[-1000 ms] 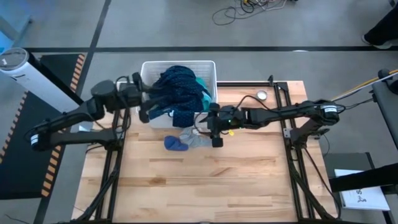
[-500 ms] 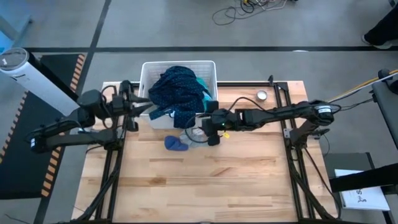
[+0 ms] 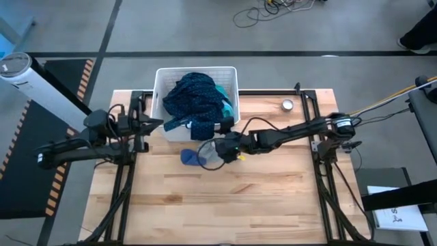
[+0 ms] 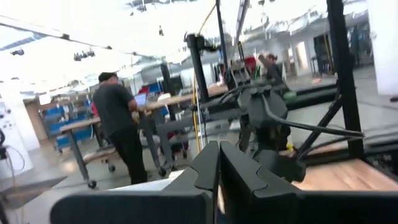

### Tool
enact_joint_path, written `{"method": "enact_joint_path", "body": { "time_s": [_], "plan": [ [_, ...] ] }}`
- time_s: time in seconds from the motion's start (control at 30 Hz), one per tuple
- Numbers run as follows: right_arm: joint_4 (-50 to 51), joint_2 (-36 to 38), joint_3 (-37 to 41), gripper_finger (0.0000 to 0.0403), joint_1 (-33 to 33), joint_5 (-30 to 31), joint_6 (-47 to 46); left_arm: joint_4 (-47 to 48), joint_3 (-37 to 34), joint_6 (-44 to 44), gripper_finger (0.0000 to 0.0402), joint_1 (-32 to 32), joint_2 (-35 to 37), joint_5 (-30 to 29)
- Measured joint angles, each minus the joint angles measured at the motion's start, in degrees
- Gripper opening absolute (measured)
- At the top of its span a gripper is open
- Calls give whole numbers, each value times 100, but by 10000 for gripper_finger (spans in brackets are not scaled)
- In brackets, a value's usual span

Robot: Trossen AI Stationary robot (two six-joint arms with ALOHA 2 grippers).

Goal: Sort clothes
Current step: Put the dark blue polo shirt into the white laundry bin

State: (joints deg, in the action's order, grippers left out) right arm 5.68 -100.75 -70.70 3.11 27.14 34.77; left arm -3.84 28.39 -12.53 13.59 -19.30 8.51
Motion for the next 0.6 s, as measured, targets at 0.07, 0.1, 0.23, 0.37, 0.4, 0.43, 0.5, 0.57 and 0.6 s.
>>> {"method": "enact_joint_path", "body": {
  "time_s": [0.07,0.1,0.23,0.37,0.4,0.43,0.5,0.57,0.6],
  "plan": [
    [-201,-66,-39,190,0,174,115,-370,-237,24,1,-56,83,2],
    [-207,-103,-103,188,2,208,176,-490,-340,30,1,-75,120,2],
    [-162,-295,-553,169,-7,264,249,-1017,-675,51,0,-118,239,4],
    [-173,-480,-1156,135,-3,266,542,-1071,-770,96,0,-120,281,4],
    [-172,-532,-1323,124,-2,257,601,-1070,-772,109,0,-120,279,4],
    [-129,-584,-1491,111,-5,253,678,-1074,-775,109,0,-120,275,4],
    [-163,-643,-1833,83,-15,245,865,-1071,-777,63,0,-118,279,4],
    [-139,-637,-2111,51,-43,211,1055,-1083,-770,-14,0,-118,286,4],
    [-180,-630,-2243,33,-74,110,1108,-1077,-758,-28,0,-118,302,4]
  ]
}}
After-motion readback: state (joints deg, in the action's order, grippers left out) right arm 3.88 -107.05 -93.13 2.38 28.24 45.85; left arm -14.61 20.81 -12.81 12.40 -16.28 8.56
